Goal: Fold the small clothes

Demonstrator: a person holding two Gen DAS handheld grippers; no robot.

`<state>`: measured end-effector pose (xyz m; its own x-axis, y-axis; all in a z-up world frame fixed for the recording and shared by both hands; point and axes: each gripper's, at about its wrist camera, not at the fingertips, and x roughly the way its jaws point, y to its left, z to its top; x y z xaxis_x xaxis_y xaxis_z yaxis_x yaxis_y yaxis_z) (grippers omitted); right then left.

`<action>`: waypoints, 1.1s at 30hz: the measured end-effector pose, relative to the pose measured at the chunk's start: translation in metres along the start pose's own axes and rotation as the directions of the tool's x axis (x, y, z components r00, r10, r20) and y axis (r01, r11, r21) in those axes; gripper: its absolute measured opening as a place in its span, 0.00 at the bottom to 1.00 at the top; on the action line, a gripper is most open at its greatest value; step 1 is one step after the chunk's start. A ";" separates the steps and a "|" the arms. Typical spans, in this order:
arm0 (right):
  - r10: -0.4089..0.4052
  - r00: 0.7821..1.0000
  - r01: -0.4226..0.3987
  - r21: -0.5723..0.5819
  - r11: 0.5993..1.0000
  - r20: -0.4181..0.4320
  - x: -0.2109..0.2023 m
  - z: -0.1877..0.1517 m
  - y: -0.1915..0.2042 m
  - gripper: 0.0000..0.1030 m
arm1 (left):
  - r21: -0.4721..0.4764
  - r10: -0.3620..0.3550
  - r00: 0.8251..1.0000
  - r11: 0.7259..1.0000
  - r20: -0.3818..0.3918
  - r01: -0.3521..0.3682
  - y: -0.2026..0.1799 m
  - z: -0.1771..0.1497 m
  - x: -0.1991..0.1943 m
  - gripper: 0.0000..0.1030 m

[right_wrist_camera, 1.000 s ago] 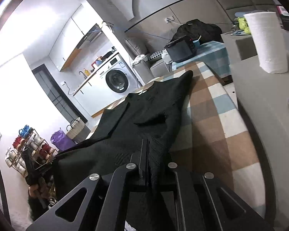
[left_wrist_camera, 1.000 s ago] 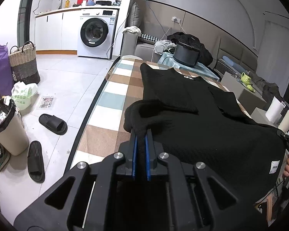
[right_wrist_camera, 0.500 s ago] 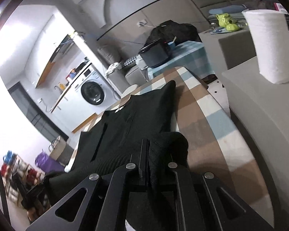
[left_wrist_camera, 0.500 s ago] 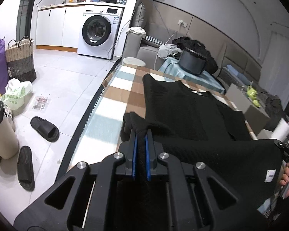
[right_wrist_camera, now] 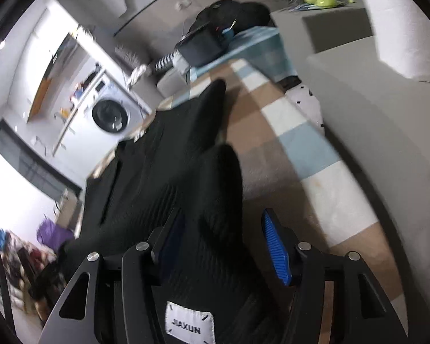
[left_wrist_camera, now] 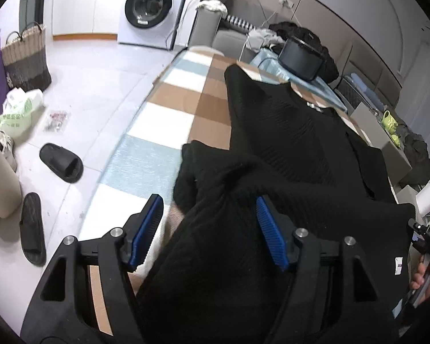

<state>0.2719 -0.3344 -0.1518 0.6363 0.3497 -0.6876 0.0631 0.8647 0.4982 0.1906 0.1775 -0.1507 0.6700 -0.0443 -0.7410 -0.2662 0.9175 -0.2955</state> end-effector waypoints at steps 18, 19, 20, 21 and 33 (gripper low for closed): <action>-0.069 0.996 0.062 -0.120 0.991 -0.048 0.044 0.012 0.034 0.24 | 0.121 -0.011 0.999 0.993 -0.035 0.015 -0.031 0.000 0.025 0.18; -0.071 0.996 0.064 -0.125 0.990 -0.050 0.044 0.011 0.035 0.24 | 0.130 -0.006 0.999 0.992 -0.033 0.010 -0.032 -0.003 0.023 0.18; -0.072 0.996 0.065 -0.127 0.990 -0.051 0.044 0.010 0.034 0.24 | 0.136 -0.001 0.999 0.991 -0.032 0.005 -0.033 -0.007 0.019 0.18; -0.074 0.996 0.066 -0.134 0.989 -0.055 0.044 0.009 0.035 0.24 | 0.138 0.001 0.999 0.990 -0.032 0.004 -0.033 -0.009 0.017 0.18; -0.042 0.995 0.025 -0.169 0.985 -0.095 0.028 -0.016 0.027 0.24 | 0.130 0.024 1.000 0.991 -0.019 -0.021 -0.017 -0.059 -0.033 0.18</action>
<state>0.2796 -0.2950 -0.1661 0.5575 0.3459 -0.7546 -0.0516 0.9217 0.3844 0.1321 0.1405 -0.1570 0.6501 -0.0301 -0.7593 -0.1877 0.9619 -0.1988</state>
